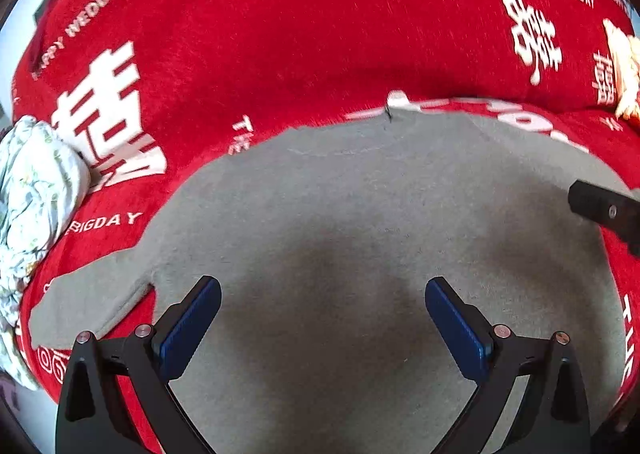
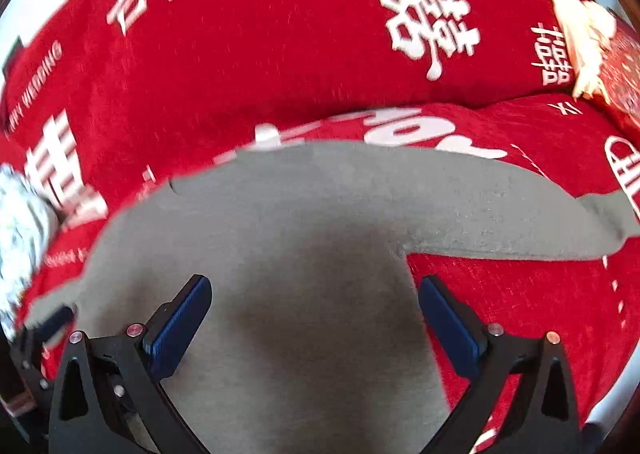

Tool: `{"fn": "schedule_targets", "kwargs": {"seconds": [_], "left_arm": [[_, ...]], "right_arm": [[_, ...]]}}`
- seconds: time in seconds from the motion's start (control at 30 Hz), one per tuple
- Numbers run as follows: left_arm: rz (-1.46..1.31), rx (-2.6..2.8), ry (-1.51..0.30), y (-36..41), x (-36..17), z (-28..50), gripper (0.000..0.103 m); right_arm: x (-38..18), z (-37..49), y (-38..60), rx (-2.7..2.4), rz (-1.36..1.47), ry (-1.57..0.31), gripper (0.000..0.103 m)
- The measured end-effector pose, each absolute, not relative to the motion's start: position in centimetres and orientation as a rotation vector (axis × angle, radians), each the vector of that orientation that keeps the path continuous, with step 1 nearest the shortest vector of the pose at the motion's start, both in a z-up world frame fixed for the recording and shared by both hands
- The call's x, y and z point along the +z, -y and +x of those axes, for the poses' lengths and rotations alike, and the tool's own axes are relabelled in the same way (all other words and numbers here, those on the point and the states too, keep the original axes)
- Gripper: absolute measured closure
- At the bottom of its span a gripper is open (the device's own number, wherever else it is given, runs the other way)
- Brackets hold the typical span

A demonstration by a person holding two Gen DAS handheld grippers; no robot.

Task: Fold small clothes
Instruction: 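Move the right tool toward the cuff of the sleeve nearest it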

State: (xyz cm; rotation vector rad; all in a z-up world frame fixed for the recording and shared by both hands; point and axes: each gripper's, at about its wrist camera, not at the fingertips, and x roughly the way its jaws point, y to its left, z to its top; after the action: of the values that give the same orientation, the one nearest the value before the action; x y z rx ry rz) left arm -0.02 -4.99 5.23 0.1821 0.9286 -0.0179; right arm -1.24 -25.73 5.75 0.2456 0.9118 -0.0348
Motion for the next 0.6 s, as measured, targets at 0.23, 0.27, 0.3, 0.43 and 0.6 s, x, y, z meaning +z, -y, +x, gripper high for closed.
{"fn": "schedule_targets", "kwargs": {"seconds": [0.23, 0.27, 0.3, 0.43, 0.6], "left_arm": [[0.147, -0.001, -0.927, 5.1, 5.4, 1.5, 0.001], [0.143, -0.001, -0.923, 5.1, 5.5, 1.7, 0.001], [0.139, -0.001, -0.919, 5.1, 5.6, 1.8, 0.001], [0.121, -0.011, -0.936, 5.4, 5.7, 2.6, 0.001], [0.104, -0.026, -0.985, 6.6, 5.3, 3.4, 0.001]], "right_arm": [[5.7, -0.2, 25.3, -0.025, 0.154, -0.938, 0.0], [5.7, 0.0, 25.3, -0.029, 0.146, -0.942, 0.0], [5.7, 0.2, 25.4, -0.033, 0.134, -0.944, 0.0], [5.6, 0.4, 26.3, -0.042, 0.134, -0.943, 0.0], [5.4, 0.6, 27.8, -0.056, 0.152, -0.951, 0.0]]}}
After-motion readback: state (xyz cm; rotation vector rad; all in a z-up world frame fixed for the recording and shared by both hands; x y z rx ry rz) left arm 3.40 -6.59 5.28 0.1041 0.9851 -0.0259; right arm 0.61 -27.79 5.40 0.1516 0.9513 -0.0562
